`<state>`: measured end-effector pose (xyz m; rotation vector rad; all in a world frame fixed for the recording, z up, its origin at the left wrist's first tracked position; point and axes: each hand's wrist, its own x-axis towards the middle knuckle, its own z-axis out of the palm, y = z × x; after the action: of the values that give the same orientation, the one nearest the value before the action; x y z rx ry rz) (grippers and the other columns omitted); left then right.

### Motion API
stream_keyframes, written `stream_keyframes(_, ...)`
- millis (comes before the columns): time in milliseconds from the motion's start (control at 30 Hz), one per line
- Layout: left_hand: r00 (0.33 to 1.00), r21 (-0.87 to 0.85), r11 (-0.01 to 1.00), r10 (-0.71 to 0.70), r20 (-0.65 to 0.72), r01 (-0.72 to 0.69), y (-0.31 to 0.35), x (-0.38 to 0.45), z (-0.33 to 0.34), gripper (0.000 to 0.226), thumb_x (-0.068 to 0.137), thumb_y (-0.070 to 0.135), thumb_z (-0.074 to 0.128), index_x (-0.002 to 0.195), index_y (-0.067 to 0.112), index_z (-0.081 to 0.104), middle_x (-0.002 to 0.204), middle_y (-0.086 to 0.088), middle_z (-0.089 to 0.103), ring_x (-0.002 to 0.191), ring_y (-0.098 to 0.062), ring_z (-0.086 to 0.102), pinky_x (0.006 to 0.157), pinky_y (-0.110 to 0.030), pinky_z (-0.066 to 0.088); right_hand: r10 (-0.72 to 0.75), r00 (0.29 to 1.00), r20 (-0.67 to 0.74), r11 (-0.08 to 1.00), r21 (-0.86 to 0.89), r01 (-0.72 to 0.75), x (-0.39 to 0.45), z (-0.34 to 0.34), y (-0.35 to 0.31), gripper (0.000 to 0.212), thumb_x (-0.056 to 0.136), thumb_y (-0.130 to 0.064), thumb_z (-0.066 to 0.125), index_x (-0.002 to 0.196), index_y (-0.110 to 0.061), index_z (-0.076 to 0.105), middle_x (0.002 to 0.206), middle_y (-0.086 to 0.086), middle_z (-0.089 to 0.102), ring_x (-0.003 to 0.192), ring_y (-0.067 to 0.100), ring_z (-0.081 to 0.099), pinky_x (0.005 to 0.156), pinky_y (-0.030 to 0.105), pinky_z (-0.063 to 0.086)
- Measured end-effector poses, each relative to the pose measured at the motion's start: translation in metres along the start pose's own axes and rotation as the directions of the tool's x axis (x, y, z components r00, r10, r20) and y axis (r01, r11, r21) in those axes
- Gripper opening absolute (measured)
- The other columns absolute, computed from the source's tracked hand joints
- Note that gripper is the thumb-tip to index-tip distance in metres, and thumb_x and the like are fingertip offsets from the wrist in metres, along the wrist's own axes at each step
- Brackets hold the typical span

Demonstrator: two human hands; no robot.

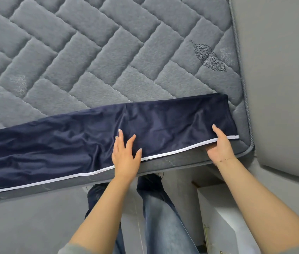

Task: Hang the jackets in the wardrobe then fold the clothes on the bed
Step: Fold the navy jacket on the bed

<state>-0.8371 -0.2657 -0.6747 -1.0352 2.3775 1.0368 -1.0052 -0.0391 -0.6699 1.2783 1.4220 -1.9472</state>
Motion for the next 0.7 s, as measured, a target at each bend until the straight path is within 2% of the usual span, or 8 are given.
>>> stream_keyframes(67,0.995,0.170,0.985,0.025,0.102,-0.042,-0.016,0.007,-0.004,0.063,0.098,0.026,0.055,0.153,0.028,0.026,0.164,0.000,-0.010,0.152,-0.021,-0.007,0.121,-0.047,0.011,-0.198,0.979,-0.043,0.970,-0.153,0.189,-0.011,0.013,0.004,0.027,0.092,-0.022,0.063,0.119,-0.020,0.060,0.107,-0.001,0.070,0.089,0.013,0.066,0.072,0.025,0.056)
stream_keyframes(133,0.978,0.128,0.987,0.074,0.193,-0.100,-0.032,0.010,-0.010,0.064,0.097,0.022,0.056,0.154,0.026,0.026,0.164,-0.001,-0.011,0.151,-0.021,-0.011,0.122,-0.046,0.005,-0.389,0.915,0.109,0.855,-0.328,0.403,-0.031,0.027,0.013,0.017,0.096,-0.018,0.055,0.113,-0.024,0.058,0.077,-0.008,0.060,0.063,0.005,0.053,0.052,0.018,0.046)
stream_keyframes(233,0.964,-0.315,0.948,0.049,0.262,0.037,-0.046,0.006,-0.032,0.042,0.099,0.018,0.056,0.140,0.023,0.052,0.163,0.005,0.014,0.150,-0.010,0.008,0.121,-0.036,0.017,-0.478,0.761,0.439,0.542,-0.534,0.649,-0.063,0.043,0.041,0.034,0.098,-0.014,0.044,0.126,-0.028,0.055,0.061,-0.011,0.050,0.056,0.007,0.043,0.055,0.020,0.043)
stream_keyframes(333,0.928,-0.642,0.693,-0.109,0.356,0.328,-0.059,0.004,-0.067,0.031,0.101,0.023,0.051,0.130,0.034,0.058,0.147,0.010,0.047,0.129,0.000,0.044,0.108,-0.026,0.034,-0.508,0.596,0.622,0.133,-0.627,0.768,-0.087,0.060,0.081,0.035,0.094,-0.020,0.046,0.127,-0.026,0.058,0.072,-0.008,0.056,0.064,0.011,0.047,0.066,0.026,0.044)
stream_keyframes(400,0.910,-0.688,0.605,-0.172,0.377,0.400,-0.075,0.004,-0.087,0.032,0.103,0.021,0.047,0.132,0.029,0.056,0.140,0.007,0.054,0.126,-0.006,0.050,0.110,-0.033,0.038,-0.596,0.611,0.520,0.088,-0.714,0.694,-0.086,0.072,0.099,0.048,0.090,-0.015,0.058,0.137,-0.016,0.048,0.099,0.001,0.057,0.090,0.015,0.052,0.085,0.026,0.043)
stream_keyframes(467,0.903,-0.718,0.553,-0.182,0.390,0.422,-0.092,0.003,-0.104,0.034,0.104,0.019,0.043,0.137,0.021,0.052,0.140,0.003,0.055,0.127,-0.012,0.051,0.111,-0.037,0.039,-0.623,0.705,0.340,0.138,-0.839,0.526,-0.074,0.082,0.105,0.067,0.084,-0.013,0.069,0.143,-0.009,0.038,0.130,0.012,0.046,0.116,0.027,0.047,0.100,0.034,0.040)
stream_keyframes(600,0.888,-0.733,0.518,-0.133,0.440,0.441,-0.114,0.005,-0.123,0.035,0.105,0.020,0.041,0.139,0.021,0.050,0.141,0.005,0.053,0.126,-0.011,0.052,0.107,-0.034,0.042,-0.482,0.757,0.441,-0.351,-0.889,0.294,-0.052,0.095,0.115,0.073,0.085,-0.025,0.070,0.147,-0.013,0.035,0.150,0.013,0.030,0.132,0.035,0.034,0.104,0.048,0.036)
stream_keyframes(700,0.880,-0.722,0.526,-0.119,0.460,0.449,-0.122,0.010,-0.127,0.037,0.104,0.021,0.042,0.140,0.024,0.050,0.141,0.009,0.052,0.128,-0.007,0.050,0.106,-0.031,0.042,-0.438,0.744,0.504,-0.524,-0.816,0.244,-0.039,0.110,0.122,0.063,0.090,-0.025,0.063,0.146,-0.012,0.035,0.149,0.010,0.034,0.131,0.032,0.035,0.100,0.048,0.039)
